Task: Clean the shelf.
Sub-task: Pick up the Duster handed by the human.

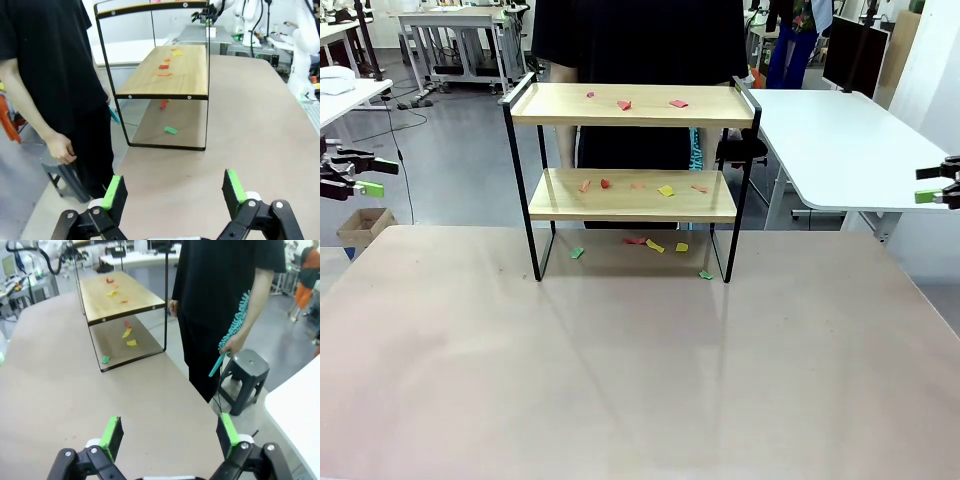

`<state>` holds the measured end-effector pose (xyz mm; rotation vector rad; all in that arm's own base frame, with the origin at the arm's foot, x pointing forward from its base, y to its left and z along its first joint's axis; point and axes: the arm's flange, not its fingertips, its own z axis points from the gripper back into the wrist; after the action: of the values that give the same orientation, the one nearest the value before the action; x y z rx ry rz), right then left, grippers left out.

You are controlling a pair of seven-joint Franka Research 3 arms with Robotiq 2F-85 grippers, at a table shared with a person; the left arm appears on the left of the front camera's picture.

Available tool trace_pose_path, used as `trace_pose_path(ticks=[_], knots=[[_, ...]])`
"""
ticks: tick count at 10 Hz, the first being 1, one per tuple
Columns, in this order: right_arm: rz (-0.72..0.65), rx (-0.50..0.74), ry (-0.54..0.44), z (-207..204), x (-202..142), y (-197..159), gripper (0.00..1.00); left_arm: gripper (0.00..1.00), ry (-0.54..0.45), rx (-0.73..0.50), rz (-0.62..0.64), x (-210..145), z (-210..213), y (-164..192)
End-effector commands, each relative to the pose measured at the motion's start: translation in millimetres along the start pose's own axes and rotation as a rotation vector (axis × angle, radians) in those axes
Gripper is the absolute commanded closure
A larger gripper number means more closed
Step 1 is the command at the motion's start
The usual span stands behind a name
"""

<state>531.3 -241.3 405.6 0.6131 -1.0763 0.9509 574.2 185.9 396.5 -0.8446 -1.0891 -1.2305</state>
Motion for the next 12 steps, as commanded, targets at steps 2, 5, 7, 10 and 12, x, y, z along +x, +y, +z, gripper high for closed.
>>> trace_pose_path(ticks=[2, 5, 7, 10, 12], knots=[[0.026, -0.003, -0.068, 7.2, -1.8, -20.9, 0.00, 0.00, -0.048, -0.012, -0.015, -4.7, -9.7, 8.1], [0.025, -0.027, -0.119, 12.6, -12.3, -27.7, 0.00, 0.00, -0.054, -0.012, -0.011, -10.3, -26.8, 8.6], [0.029, -0.030, -0.141, 13.8, -11.5, -28.3, 0.00, 0.00, -0.065, -0.014, -0.017, -9.9, -29.1, 7.8], [0.077, -0.026, -0.185, 18.0, -0.3, -23.1, 0.00, 0.00, -0.113, -0.032, -0.036, -4.1, -28.1, 0.2], [0.091, -0.025, -0.193, 20.1, 6.1, -20.1, 0.00, 0.00, -0.126, -0.032, -0.049, 3.5, -25.8, -6.8]])
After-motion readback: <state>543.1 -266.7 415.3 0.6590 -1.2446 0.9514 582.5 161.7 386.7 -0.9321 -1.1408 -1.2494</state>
